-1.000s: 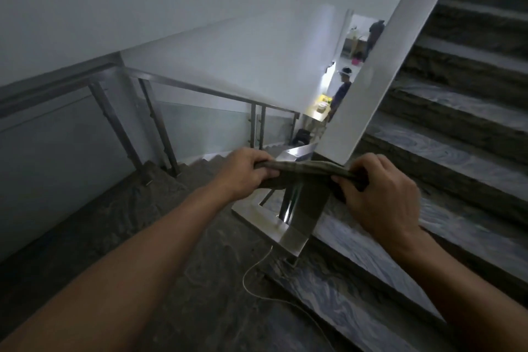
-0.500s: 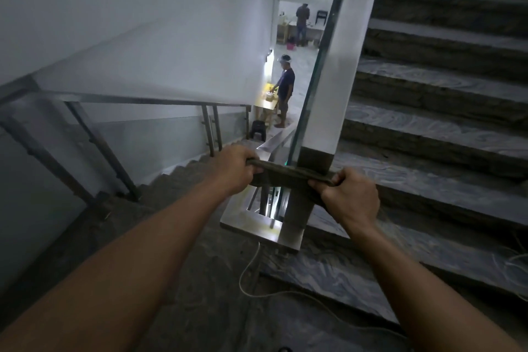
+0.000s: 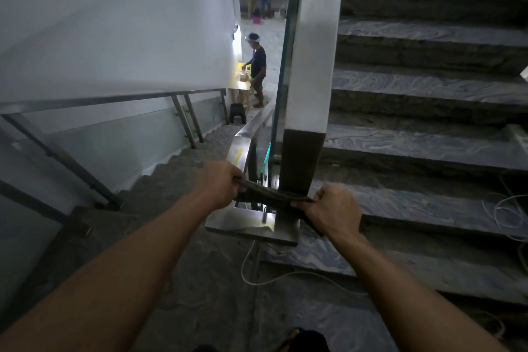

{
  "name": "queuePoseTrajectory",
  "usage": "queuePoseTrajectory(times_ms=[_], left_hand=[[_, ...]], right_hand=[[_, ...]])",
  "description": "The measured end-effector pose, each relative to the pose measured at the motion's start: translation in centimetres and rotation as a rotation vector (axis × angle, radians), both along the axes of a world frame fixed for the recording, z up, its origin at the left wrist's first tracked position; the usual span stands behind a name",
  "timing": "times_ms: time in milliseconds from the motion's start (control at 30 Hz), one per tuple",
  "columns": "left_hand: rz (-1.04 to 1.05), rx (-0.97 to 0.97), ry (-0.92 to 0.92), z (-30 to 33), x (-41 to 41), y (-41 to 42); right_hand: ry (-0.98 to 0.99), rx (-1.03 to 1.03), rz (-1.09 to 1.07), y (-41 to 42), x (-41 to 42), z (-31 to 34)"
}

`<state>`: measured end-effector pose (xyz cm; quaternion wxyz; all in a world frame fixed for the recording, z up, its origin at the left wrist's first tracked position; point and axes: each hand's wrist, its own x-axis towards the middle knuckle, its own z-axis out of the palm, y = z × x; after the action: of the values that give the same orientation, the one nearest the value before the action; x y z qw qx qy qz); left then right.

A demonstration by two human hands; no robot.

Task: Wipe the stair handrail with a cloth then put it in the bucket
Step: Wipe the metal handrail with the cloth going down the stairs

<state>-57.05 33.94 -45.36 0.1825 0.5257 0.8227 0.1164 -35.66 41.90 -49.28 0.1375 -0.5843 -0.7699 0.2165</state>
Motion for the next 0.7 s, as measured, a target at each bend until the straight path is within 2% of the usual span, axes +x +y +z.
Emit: queuePoseTrajectory(times_ms=[233, 400, 533, 600, 700], left_hand=[[-0.173, -0.044, 0.127, -2.5, -1.2, -0.1], [-0.302, -0.057, 0.138, -5.0, -2.5, 0.0], [-0.406, 0.005, 0.153, -6.5, -3.0, -0.5], [-0.426, 0.078, 0.159, -6.8, -3.3, -1.0], [-0.437, 0.334, 0.204, -7.1, -3.5, -1.8]], right_hand=[[-0.076, -0.029, -0.099, -0.6, -0.5, -2.9], [-0.072, -0.029, -0.179, -0.8, -1.1, -5.8], [-0.093, -0.029, -0.223, -2.1, -1.4, -6.5], [-0.099, 0.045, -0.238, -3.2, -1.4, -5.9], [0.027, 0.387, -0.225, -5.6, -1.5, -4.9]])
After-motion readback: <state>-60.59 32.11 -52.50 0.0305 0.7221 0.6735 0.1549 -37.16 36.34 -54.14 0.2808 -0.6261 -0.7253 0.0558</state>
